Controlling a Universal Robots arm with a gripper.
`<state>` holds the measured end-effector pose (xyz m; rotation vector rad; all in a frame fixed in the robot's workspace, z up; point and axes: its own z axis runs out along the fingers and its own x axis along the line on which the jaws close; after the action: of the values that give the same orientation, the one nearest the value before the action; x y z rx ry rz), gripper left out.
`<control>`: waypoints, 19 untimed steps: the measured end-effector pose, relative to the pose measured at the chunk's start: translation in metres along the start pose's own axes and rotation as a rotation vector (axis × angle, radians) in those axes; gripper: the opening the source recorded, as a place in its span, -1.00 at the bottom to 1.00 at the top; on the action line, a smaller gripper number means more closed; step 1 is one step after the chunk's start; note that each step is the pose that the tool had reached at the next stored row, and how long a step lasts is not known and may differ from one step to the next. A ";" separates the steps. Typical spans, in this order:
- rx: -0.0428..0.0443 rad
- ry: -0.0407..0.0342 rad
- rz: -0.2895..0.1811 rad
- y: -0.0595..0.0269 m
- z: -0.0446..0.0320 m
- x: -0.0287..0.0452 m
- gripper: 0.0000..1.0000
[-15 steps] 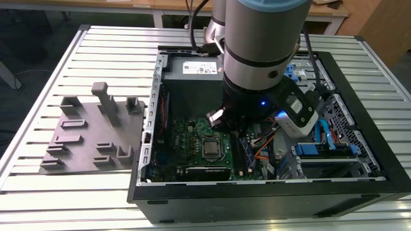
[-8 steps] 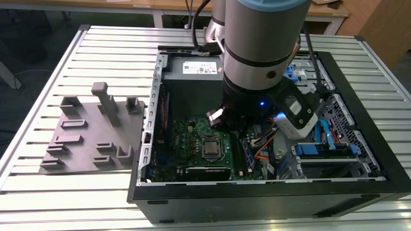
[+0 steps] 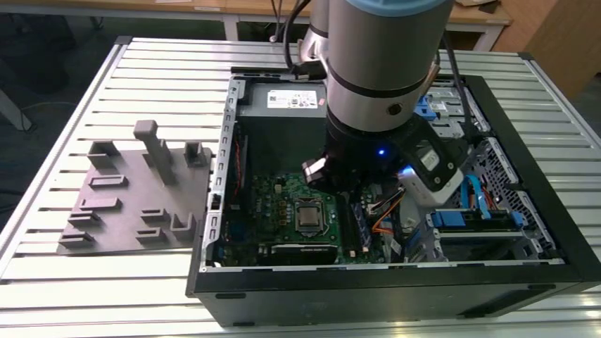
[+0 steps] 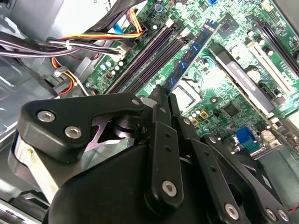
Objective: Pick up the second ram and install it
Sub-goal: 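Insert the second ram into the second slot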
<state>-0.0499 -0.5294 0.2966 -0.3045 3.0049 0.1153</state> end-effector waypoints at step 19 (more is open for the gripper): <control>0.0142 -0.0072 0.112 0.0000 0.0003 0.0001 -0.73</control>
<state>-0.0500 -0.5294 0.2963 -0.1339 3.0136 0.1049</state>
